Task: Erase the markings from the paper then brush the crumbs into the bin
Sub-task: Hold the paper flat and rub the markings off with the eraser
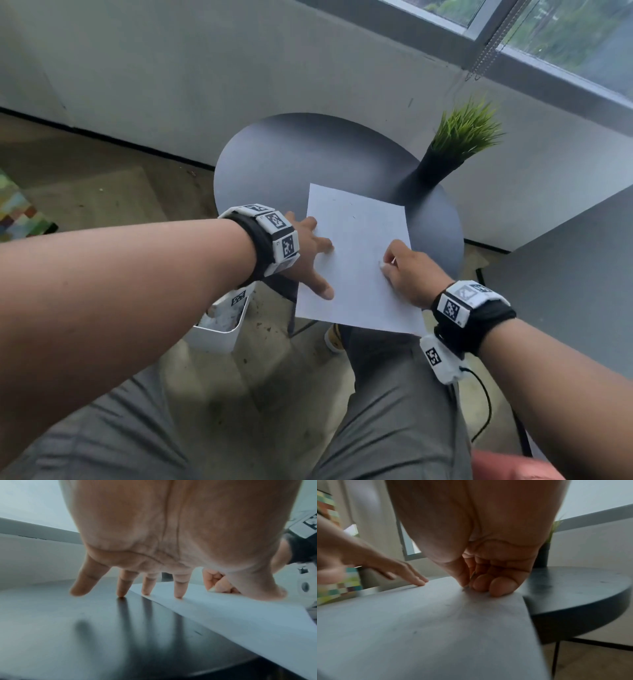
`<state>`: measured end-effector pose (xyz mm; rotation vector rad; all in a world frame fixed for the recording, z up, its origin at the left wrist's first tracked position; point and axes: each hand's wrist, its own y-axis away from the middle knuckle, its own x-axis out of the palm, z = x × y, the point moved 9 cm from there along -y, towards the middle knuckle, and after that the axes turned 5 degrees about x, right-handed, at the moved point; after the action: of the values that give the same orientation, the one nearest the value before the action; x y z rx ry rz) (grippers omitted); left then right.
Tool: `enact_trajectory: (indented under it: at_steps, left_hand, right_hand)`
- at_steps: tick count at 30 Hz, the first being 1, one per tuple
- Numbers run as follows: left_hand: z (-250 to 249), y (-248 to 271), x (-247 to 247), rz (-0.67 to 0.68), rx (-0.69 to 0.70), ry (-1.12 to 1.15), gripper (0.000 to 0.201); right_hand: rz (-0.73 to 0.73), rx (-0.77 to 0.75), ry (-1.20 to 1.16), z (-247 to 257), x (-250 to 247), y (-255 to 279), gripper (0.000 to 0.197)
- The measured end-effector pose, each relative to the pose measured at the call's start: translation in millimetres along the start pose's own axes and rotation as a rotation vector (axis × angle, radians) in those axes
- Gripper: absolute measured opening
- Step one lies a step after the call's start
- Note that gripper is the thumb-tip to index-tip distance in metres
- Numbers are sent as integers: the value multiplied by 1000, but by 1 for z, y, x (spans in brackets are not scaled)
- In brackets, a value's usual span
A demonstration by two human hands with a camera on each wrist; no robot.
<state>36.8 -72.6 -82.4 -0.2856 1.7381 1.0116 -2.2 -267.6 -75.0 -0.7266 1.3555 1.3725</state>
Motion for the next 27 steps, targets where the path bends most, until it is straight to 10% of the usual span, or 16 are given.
enact_trajectory:
  at_steps: [10, 17, 22, 27]
  left_hand:
    - [19, -7, 10, -60, -37, 44, 129]
    - [7, -7, 16, -18, 18, -3, 131]
    - [5, -6, 18, -16, 38, -5, 129]
    - [-1, -4, 11, 3, 34, -27, 120]
  right_hand:
    - [131, -127, 3, 28, 16, 40, 14]
    - [-56, 13, -77, 38, -13, -13, 13]
    - [-28, -369, 104, 100, 13, 20, 6]
    - [-7, 1, -89, 20, -15, -21, 11]
